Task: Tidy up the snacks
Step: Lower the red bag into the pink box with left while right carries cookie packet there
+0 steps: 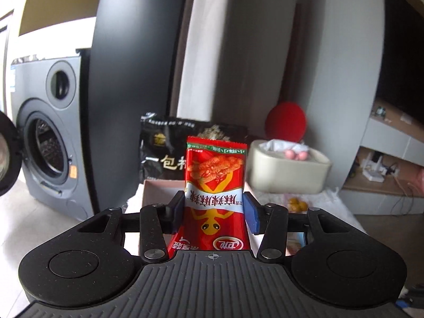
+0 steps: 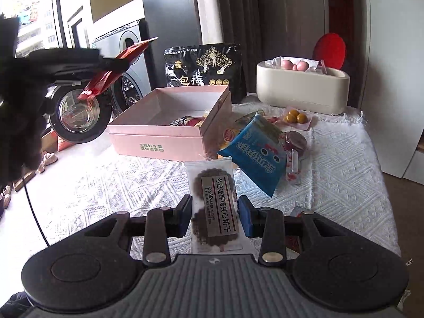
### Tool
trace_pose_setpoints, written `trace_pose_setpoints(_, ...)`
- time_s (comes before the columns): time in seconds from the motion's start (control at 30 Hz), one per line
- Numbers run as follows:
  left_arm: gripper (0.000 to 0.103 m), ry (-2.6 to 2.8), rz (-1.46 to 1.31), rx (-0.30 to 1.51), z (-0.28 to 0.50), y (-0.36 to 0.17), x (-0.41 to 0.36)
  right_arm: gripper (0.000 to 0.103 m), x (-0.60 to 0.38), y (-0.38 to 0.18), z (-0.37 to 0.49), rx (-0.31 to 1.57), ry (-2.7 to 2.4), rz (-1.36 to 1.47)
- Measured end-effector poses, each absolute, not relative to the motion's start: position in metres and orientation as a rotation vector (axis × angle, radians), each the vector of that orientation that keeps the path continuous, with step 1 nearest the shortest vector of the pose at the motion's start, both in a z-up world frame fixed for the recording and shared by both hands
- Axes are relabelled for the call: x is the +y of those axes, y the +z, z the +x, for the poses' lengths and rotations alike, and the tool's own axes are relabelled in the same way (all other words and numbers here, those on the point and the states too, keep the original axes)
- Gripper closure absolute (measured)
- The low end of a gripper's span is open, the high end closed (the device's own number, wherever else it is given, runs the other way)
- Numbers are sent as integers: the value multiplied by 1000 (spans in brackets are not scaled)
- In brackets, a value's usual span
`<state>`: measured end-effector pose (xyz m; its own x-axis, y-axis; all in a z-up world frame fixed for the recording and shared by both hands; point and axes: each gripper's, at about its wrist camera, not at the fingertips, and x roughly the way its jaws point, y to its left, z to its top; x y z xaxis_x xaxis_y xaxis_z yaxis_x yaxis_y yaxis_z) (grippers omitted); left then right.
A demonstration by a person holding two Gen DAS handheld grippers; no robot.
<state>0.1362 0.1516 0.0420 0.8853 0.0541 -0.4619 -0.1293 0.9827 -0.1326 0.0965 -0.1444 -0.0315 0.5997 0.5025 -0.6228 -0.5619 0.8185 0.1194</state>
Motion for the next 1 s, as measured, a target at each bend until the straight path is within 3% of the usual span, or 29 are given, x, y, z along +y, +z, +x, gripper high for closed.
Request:
trace_pose_setpoints(0.2, 51, 54, -234, 875, 224, -34, 175, 66, -152, -33, 102, 699, 587, -93)
trace_pose_setpoints(0.3, 50, 44, -252, 840, 220, -41, 174, 66, -155, -33, 112, 713, 558, -95)
trace_pose_setpoints(0.43, 51, 53, -308, 600, 185, -13, 183, 66, -151, -13, 128, 684, 564, -90)
trace_pose_setpoints(0.57, 51, 73, -302, 495, 157, 11, 191, 66, -128, 22, 161, 652, 625, -38)
trace_pose_setpoints(0.87, 51, 27, -267, 559, 88, -16, 170, 66, 2, 39, 247, 722, 717, -39)
trace_pose_setpoints(0.9, 51, 19, -270, 592, 85, -25, 165, 65, 19, 31, 255, 744, 726, -35)
trace_pose_setpoints(1.0, 51, -28, -278, 684, 86, -50, 151, 44, 50, 11, 270, 821, 767, -44)
